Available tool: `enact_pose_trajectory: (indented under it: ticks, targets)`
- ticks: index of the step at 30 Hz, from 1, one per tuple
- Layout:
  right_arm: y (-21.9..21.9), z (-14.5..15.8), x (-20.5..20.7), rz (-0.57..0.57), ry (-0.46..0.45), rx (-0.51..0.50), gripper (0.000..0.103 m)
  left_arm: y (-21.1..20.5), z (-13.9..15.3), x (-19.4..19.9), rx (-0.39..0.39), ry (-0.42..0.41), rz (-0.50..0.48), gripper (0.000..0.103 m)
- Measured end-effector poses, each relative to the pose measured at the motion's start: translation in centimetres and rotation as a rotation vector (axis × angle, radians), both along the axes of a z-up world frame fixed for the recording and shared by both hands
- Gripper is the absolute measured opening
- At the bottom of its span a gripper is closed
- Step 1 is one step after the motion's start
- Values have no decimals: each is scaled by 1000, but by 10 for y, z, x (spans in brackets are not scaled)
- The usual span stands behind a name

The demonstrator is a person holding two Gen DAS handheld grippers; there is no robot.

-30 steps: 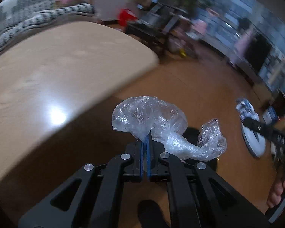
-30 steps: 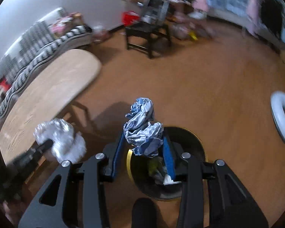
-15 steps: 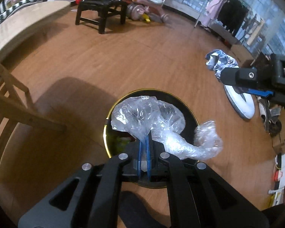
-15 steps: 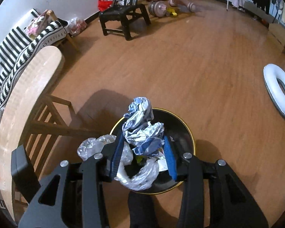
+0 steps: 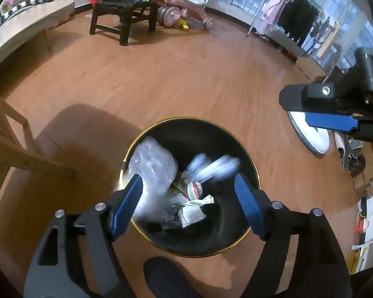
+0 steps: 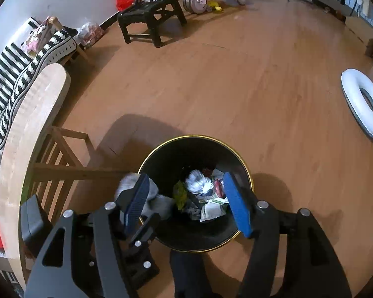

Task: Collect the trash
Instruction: 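Carry the plastic bag and foil over the bin and release both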

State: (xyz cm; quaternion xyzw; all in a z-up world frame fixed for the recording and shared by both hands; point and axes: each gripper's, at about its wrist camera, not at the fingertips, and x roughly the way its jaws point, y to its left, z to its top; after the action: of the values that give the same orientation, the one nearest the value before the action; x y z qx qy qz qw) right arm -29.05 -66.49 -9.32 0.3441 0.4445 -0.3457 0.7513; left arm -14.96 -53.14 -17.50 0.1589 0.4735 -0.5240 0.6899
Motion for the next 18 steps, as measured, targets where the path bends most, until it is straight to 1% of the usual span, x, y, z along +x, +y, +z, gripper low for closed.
enact_pose_trajectory:
  ticks: [2, 3, 4, 6, 9, 12, 14, 18]
  targets:
    - [1, 4, 1, -6, 2, -13, 70, 2, 2, 1, -4, 5, 2, 79]
    - [1, 5, 1, -10, 1, -18, 71, 3, 2, 1, -10, 13, 1, 83]
    - [2, 9, 3, -18, -5, -25, 73, 4, 4, 1, -18, 30, -8, 85]
    - [4, 17, 4, -20, -29, -35, 74, 7, 6, 1, -35, 57, -33, 91]
    - [13, 33, 2, -34, -57, -86, 74, 10, 10, -1, -44, 56, -53, 92]
    - [23, 50, 1, -32, -94, -131, 79, 16, 21, 0, -61, 40, -34, 92]
    - [28, 63, 5, -18, -115, -177, 81, 26, 35, 4, -83, 10, -26, 92]
    - [47, 88, 23, 29, -160, -265, 82, 66, 66, 24, -114, -83, 19, 95]
